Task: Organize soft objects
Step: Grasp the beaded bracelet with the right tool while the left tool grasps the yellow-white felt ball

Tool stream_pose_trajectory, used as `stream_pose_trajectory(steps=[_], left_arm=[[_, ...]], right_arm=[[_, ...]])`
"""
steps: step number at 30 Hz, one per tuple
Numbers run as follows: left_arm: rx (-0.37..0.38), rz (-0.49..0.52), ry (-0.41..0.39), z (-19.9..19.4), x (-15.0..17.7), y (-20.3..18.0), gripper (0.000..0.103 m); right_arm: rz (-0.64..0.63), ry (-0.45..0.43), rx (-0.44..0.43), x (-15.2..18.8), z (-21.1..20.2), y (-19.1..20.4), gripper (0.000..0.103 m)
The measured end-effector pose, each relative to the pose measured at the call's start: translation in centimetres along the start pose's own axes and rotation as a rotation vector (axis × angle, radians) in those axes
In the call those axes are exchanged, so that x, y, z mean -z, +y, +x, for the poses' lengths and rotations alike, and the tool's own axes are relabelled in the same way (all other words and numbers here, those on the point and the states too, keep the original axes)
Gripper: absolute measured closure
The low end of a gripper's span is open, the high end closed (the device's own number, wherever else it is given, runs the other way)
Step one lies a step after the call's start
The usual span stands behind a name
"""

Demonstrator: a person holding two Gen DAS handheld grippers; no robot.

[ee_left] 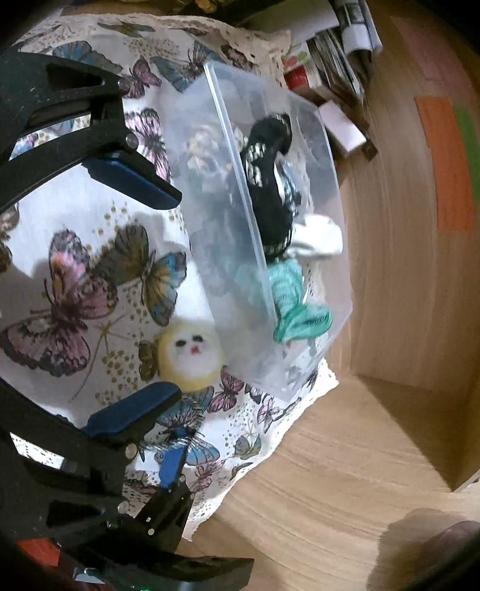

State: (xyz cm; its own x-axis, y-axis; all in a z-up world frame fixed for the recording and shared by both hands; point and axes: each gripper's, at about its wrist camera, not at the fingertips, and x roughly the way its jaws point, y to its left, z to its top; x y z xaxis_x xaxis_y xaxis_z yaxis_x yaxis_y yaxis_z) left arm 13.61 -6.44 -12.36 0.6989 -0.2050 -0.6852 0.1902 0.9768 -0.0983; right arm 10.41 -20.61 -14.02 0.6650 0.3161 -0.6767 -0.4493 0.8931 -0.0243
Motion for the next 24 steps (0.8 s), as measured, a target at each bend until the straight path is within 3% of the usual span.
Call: stream_pose_trajectory(steps=[3, 7, 13, 20, 24], left_arm=[[0.006, 0.013, 0.011, 0.8, -0.2, -0.8, 0.007], [0.019, 0.029, 0.029, 1.8, -0.4, -1.9, 0.009], [0.036, 0.056, 0.085, 3.9, -0.7, -3.2, 0.025], [0.05, 0.04, 0.12, 5.6, -0.8, -2.8, 0.064], [0.066, 0.014, 0.103, 4.8, -0.8, -2.3, 0.065]], right_arm=[[0.021, -0.011, -0.009, 0.0, -0.2, -0.8, 0.081], [0.028, -0.03, -0.001, 0.0, -0.7, -1.3, 0.084], [0.048, -0.074, 0.02, -0.2, -2.0, -2.2, 0.086], [0.059, -0.114, 0.034, -0.6, -3.2, -3.3, 0.086], [0.055, -0.135, 0.03, -1.1, -3.7, -3.3, 0.086]])
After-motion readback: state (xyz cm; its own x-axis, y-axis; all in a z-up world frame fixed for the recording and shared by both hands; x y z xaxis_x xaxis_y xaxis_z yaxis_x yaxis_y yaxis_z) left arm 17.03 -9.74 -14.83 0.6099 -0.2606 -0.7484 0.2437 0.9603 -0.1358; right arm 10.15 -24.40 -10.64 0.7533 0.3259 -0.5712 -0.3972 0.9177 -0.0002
